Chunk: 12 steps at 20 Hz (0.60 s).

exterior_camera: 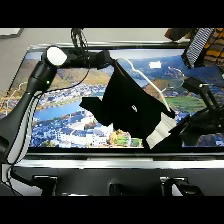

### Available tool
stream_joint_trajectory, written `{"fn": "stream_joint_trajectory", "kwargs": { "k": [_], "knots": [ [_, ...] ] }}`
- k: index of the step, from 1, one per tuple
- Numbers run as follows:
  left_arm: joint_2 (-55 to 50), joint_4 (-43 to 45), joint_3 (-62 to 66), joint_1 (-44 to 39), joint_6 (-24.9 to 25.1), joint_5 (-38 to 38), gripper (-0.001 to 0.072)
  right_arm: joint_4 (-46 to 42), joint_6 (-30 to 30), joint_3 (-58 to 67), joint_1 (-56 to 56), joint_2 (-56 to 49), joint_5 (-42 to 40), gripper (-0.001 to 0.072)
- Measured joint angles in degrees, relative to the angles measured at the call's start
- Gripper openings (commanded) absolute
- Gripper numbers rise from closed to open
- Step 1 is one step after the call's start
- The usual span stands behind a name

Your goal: Fold the clothes and pants, and hang the long-sleeved shirts on hangers.

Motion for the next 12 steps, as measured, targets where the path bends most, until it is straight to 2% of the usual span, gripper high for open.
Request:
{"fn": "stream_joint_trajectory", "kwargs": {
  "k": [10, 11, 12],
  "knots": [
    [-1.90, 0.28, -4.22, 0.33, 0.00, 1.79, 0.0037, -0.98, 0.00, 0.00, 0.00, -0.24, -1.77, 0.0047],
    [-2.21, 0.46, -4.55, 0.52, 0.00, 1.68, 0.0072, -1.11, 0.00, 0.00, 0.00, -0.42, -2.32, 0.0047],
    [-2.49, 0.87, -4.72, 0.76, 0.02, 1.75, 0.0209, -1.09, -0.02, 0.00, 0.00, -0.68, -3.19, 0.0047]
  ]
}}
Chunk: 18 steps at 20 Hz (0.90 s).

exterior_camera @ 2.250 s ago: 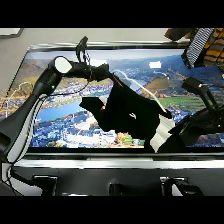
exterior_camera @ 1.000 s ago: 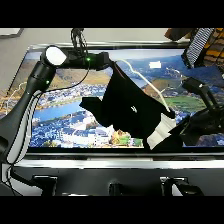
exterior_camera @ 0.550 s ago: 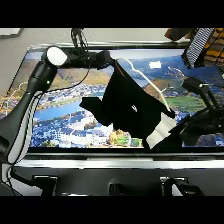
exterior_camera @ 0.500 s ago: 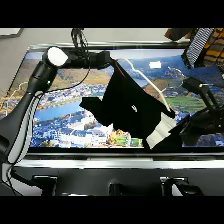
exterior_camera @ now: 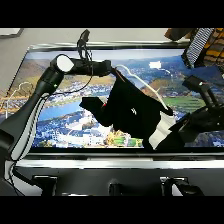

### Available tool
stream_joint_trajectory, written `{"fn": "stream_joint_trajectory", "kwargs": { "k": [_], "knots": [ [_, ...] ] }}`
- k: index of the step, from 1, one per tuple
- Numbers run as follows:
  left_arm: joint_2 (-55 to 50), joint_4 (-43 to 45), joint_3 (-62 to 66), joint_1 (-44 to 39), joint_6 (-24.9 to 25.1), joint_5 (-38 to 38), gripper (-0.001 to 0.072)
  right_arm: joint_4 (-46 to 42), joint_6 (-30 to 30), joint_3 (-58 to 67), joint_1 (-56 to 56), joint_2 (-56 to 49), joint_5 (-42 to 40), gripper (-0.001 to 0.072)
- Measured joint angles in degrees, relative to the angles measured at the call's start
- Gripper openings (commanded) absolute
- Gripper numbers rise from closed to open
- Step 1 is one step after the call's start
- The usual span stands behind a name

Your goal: Fold the clothes and pants, and hang the long-sleeved shirts on hangers.

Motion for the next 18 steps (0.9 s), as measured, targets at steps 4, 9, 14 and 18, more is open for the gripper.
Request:
{"fn": "stream_joint_trajectory", "kwargs": {
  "k": [4, 9, 14, 18],
  "knots": [
    [-0.57, 1.53, -0.42, 1.27, -0.24, 1.60, 0.0563, -0.44, -0.28, 0.00, 0.00, -2.16, -3.82, 0.0047],
    [-0.09, 1.22, -0.50, 3.76, -3.56, -1.18, 0.0625, 1.55, -0.46, -0.02, 0.02, -4.94, -8.00, 0.0047],
    [0.50, -4.85, -0.48, 6.56, -6.01, -3.50, 0.0599, 3.26, -0.44, -0.02, 0.04, -4.66, -7.19, 0.0047],
    [0.57, -17.27, -0.48, 6.25, -3.41, -2.95, 0.0599, 3.23, -0.35, 0.00, 0.02, -4.11, -5.20, 0.0047]
  ]
}}
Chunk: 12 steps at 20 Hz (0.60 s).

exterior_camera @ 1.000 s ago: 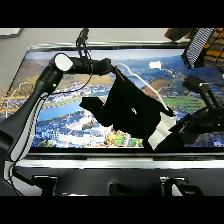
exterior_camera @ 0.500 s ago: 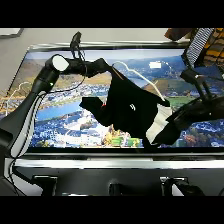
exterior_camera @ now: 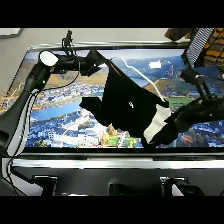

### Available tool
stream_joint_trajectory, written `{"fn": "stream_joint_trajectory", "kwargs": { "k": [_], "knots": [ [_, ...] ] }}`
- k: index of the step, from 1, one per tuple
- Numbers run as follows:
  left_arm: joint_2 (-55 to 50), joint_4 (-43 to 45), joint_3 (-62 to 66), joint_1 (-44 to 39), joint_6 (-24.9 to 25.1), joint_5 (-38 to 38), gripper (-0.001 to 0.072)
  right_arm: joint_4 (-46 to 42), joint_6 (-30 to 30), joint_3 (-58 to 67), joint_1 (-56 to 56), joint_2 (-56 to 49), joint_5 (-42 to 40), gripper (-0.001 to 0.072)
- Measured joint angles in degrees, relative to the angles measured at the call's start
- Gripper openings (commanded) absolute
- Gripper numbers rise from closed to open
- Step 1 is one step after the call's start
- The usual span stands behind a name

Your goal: Fold the clothes and pants, and hang the long-sleeved shirts on hangers.

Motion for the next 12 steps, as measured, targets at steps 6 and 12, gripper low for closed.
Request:
{"fn": "stream_joint_trajectory", "kwargs": {
  "k": [6, 12],
  "knots": [
    [0.04, -11.34, 0.07, -3.26, 3.02, -2.78, 0.0599, 0.63, 0.26, -0.04, -0.07, 0.13, 0.24, 0.0048],
    [0.48, -13.42, 0.07, -3.15, 3.67, -8.39, 0.0599, 1.07, 0.02, -0.04, -0.07, 0.13, -1.40, 0.0049]
  ]
}}
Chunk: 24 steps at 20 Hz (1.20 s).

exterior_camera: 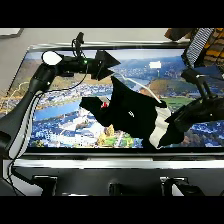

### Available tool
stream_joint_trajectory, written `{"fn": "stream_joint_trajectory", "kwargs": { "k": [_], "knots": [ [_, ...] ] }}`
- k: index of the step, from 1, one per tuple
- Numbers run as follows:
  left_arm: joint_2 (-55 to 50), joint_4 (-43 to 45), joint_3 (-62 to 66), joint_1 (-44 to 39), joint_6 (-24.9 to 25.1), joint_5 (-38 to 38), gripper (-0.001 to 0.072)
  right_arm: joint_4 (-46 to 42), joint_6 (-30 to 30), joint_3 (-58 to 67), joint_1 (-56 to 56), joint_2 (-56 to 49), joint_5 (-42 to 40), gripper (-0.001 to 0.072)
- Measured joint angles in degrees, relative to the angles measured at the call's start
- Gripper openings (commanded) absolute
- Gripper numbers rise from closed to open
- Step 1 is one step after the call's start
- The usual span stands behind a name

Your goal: Fold the clothes and pants, and hang the long-sleeved shirts on hangers.

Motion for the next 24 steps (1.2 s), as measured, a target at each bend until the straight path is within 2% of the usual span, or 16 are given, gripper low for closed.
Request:
{"fn": "stream_joint_trajectory", "kwargs": {
  "k": [3, 11, 13, 19, 24],
  "knots": [
    [1.57, 5.70, 0.00, 1.36, -1.05, -1.38, 0.0599, 0.15, -0.17, 0.00, 0.00, -0.15, -1.29, 0.0049],
    [9.55, 42.16, -0.04, 2.97, -8.83, -13.00, 0.0598, -0.37, -1.22, 0.00, 0.00, -4.81, -0.72, 0.0048],
    [10.93, 47.39, -0.04, 2.99, -9.79, -16.06, 0.0599, -1.18, -1.20, -0.28, 0.00, -5.86, -0.48, 0.0048],
    [11.02, 52.72, -0.98, 0.35, -10.82, -18.88, 0.0599, -3.45, -0.57, -3.89, 0.00, -6.82, 0.90, 0.0048],
    [7.04, 49.46, -5.11, -5.60, -11.02, -11.91, 0.0599, -4.00, -0.55, -4.83, 0.00, -6.88, 0.92, 0.0048]
  ]
}}
